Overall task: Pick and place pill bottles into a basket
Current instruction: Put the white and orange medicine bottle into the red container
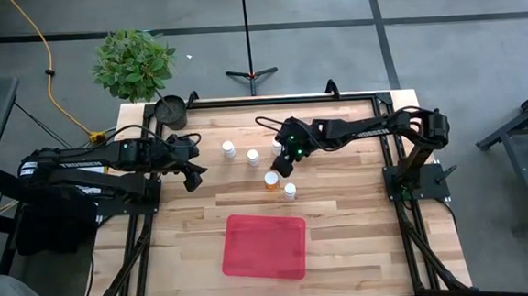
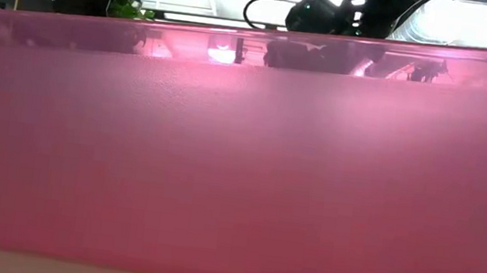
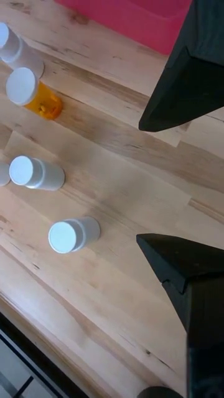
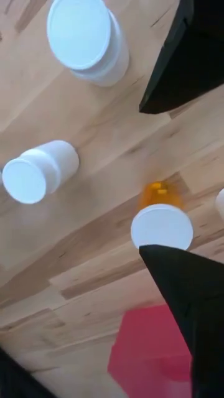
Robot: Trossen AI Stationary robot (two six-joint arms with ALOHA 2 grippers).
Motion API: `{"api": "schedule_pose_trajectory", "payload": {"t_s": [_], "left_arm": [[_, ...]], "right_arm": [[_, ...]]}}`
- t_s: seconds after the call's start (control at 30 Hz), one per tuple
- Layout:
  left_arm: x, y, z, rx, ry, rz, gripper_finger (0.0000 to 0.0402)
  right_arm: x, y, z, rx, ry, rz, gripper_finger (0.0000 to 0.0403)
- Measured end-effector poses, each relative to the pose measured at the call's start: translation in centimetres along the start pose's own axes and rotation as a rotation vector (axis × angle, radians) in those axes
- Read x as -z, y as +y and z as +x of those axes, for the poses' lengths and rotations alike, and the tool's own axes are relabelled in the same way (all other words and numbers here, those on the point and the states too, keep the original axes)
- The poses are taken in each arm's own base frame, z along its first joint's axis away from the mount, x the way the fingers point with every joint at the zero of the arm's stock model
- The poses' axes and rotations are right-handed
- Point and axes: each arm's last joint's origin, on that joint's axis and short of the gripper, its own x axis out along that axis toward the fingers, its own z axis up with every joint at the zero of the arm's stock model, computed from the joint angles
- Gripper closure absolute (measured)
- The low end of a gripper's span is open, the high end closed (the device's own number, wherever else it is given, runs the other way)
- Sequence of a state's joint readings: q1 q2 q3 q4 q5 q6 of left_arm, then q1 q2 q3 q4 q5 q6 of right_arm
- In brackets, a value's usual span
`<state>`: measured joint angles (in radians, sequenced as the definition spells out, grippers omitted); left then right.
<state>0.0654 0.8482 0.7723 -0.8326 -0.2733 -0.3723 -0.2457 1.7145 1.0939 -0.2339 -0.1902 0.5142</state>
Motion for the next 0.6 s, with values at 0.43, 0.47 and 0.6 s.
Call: {"api": "schedule_pose_trajectory", "payload": {"t_s": [0.43, 0.47, 0.6], "left_arm": [[0.0, 0.0, 0.0, -0.002, 0.000, 0.000, 0.0085], [0.0, 0.0, 0.0, -0.002, -0.001, 0.000, 0.0085], [0.0, 0.0, 0.0, -0.002, -0.001, 0.000, 0.0085]], "right_arm": [[1.5, 3.5, 0.6, -0.047, -0.022, -0.060, 0.0003], [1.7, 3.7, 0.6, -0.038, -0.027, -0.063, 0.0003], [2.2, 4.3, 0.7, 0.012, -0.052, -0.054, 0.0004]]}}
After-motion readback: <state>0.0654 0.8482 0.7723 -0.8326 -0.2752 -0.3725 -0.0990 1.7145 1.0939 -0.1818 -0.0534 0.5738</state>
